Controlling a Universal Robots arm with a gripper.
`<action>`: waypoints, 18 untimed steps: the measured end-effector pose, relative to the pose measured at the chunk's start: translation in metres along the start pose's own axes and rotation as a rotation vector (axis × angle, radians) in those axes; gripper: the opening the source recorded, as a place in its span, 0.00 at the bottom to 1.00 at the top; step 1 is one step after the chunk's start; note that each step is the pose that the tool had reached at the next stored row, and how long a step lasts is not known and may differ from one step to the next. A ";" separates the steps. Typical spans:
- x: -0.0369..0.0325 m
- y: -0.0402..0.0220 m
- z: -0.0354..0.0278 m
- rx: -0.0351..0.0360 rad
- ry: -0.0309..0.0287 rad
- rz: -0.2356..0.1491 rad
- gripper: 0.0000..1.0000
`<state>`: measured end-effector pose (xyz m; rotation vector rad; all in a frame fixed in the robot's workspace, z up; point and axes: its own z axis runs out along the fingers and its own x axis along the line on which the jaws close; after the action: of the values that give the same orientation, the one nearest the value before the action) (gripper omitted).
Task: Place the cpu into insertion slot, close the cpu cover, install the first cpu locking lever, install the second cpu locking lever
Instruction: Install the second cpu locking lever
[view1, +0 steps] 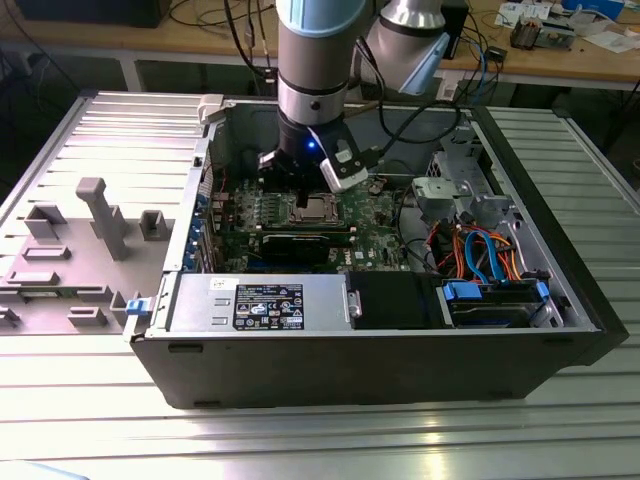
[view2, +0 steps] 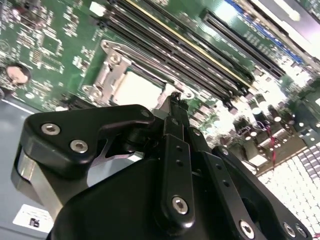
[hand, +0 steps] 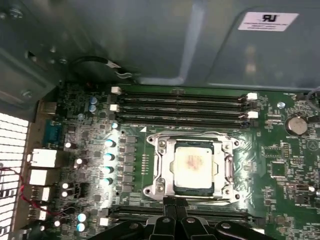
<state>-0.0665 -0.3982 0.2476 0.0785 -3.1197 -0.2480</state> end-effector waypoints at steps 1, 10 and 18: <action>-0.0022 -0.0001 0.0002 0.0001 -0.0002 0.001 0.11; -0.0302 -0.0010 0.0018 0.0001 -0.0015 0.011 0.11; -0.0354 0.0002 0.0026 0.0001 -0.0061 0.041 0.11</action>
<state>-0.0312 -0.3958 0.2448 0.0143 -3.1236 -0.2479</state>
